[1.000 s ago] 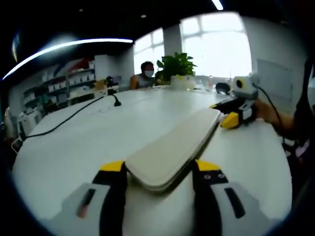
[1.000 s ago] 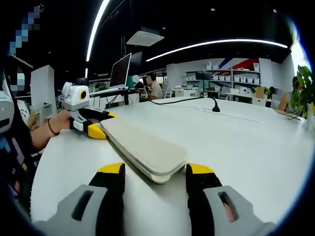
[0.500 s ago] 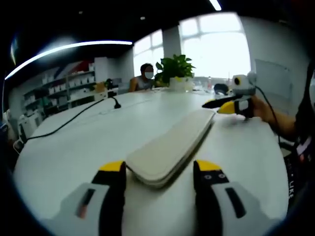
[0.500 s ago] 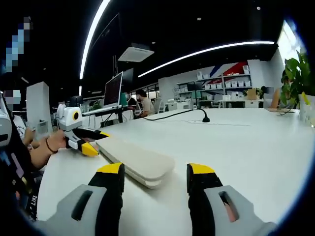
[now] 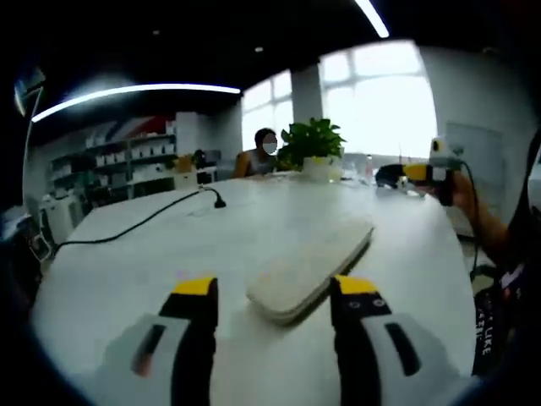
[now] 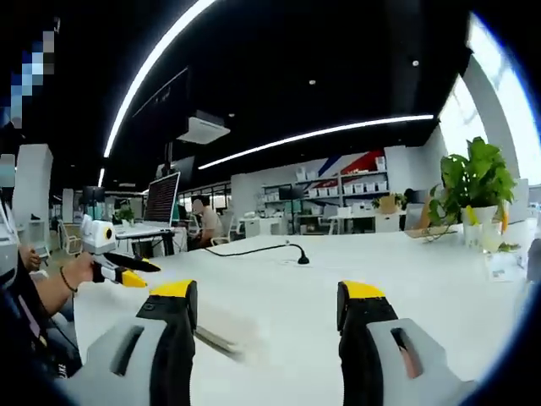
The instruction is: Arrange the utensils inside the cutlery case until each visible utensil rests in its matching compartment.
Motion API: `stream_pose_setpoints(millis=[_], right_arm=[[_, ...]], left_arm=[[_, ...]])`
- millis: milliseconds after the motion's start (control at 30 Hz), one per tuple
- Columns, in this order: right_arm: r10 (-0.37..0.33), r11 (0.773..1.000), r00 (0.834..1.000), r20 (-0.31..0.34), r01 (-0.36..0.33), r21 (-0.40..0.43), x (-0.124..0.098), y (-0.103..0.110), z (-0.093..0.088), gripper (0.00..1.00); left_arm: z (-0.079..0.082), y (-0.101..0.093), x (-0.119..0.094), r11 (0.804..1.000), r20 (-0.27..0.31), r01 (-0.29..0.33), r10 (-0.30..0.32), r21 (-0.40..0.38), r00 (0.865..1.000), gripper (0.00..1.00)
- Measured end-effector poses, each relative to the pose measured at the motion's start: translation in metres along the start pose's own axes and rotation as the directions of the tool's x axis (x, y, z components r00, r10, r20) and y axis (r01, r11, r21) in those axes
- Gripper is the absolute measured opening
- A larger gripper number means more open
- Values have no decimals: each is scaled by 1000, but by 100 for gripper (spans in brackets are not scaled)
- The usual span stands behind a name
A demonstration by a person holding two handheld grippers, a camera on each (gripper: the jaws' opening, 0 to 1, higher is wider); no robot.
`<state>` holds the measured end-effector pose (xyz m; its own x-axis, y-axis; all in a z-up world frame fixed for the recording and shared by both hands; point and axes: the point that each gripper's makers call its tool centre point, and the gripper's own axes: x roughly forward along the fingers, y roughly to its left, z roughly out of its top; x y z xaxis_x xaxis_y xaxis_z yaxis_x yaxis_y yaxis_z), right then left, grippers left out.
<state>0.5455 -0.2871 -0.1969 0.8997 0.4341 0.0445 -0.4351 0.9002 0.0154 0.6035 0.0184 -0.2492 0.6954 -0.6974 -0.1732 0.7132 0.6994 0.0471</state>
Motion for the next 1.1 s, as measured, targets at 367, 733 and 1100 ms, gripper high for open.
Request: stream_pose_setpoints(millis=[367,733,1100], right_arm=[[-92,996,996,4,92,3,-56,-20,15,74],[-194,981,979,65,195,-4,-74,-31,40,94],[-210,975,976,52,213,-57,-77,-24,49,99]], left_arm=[[22,-2,-59,994,36,-101,102,-30,994,69],[32,21,-81,965,29,-263,263,13,964,100],[86,18,-113,947,256,-289,317,-140,913,100]])
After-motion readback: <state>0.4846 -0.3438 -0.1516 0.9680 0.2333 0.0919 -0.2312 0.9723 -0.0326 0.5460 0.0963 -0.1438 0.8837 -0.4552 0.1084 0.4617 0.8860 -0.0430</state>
